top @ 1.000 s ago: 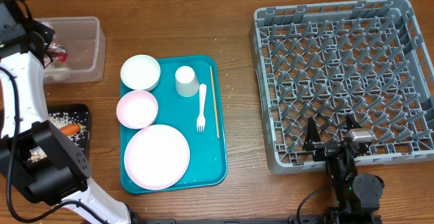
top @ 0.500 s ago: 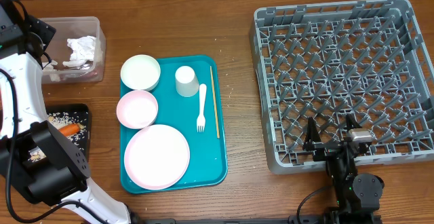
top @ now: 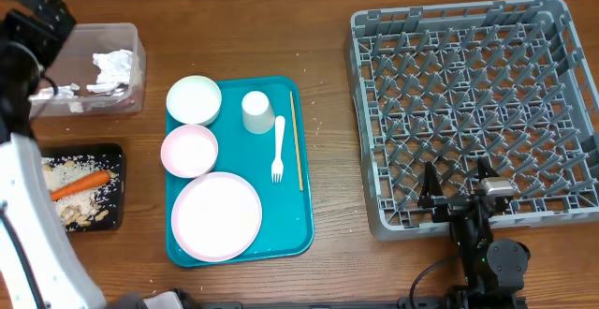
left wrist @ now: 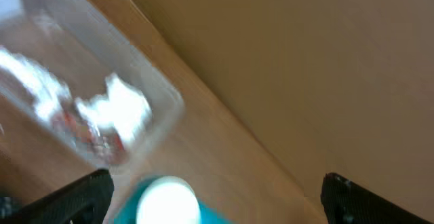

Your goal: Sort waste into correct bins and load items into the dishwasher rack

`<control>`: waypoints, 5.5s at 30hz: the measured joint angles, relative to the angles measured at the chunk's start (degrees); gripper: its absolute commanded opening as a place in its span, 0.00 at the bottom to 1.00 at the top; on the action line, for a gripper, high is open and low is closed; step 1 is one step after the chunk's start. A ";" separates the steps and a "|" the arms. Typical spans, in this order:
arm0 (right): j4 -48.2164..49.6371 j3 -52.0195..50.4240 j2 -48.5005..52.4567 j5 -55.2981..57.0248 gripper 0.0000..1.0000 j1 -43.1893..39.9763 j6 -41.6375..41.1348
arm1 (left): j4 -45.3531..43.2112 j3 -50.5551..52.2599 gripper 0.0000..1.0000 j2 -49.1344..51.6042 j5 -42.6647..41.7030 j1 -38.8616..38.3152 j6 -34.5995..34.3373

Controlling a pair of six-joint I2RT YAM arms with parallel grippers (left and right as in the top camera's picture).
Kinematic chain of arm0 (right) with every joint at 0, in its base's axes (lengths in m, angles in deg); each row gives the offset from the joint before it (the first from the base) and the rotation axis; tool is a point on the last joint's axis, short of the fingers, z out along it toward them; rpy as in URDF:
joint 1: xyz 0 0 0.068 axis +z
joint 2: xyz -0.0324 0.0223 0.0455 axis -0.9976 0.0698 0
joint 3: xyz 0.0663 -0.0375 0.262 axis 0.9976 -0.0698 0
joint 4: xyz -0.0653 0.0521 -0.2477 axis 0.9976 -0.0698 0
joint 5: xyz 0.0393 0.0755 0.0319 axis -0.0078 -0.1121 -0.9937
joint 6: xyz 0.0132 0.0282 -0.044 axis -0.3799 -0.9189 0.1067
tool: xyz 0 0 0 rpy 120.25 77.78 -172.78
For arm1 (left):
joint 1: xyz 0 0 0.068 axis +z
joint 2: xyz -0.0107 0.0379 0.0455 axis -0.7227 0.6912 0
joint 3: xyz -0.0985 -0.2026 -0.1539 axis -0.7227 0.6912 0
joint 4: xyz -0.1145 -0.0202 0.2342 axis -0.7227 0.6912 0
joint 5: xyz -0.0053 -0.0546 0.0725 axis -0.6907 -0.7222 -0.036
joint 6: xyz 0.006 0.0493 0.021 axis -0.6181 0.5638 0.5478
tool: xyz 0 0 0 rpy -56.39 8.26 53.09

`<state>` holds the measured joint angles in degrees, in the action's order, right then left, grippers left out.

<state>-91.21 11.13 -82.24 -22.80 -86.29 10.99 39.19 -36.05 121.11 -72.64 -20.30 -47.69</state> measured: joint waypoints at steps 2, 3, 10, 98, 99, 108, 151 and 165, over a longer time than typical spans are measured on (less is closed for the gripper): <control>-0.04 0.00 0.00 -0.02 1.00 0.00 0.00 | 6.86 -0.26 1.00 -3.23 -4.33 0.00 0.90; 0.00 0.00 0.00 -0.02 1.00 0.00 0.00 | 10.75 -0.37 1.00 -4.17 -5.97 0.00 1.75; 0.00 0.00 0.00 -0.02 1.00 0.00 0.00 | 25.05 -0.17 1.00 -4.33 -10.62 -0.02 9.66; 12.35 0.00 0.00 -29.09 1.00 0.00 -31.91 | 22.51 25.03 1.00 -12.04 10.21 8.22 -10.12; 16.37 0.00 -0.04 -31.85 1.00 0.00 -33.86 | 22.93 25.03 1.00 -12.04 9.42 10.78 -10.27; 14.47 8.04 0.39 -37.09 0.99 0.00 -35.58 | 23.47 25.03 1.00 -12.04 7.82 11.67 -10.88; -47.69 88.00 104.19 -13.44 1.00 52.41 0.11 | 26.38 25.03 1.00 -2.54 6.67 17.29 -14.29; -42.82 88.00 115.14 -4.52 0.97 56.15 -8.85 | 26.38 25.03 1.00 -2.49 6.91 17.29 -14.29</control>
<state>-134.03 99.13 32.90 -27.32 -30.14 2.14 65.58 -11.03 118.62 -65.73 -3.01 -61.98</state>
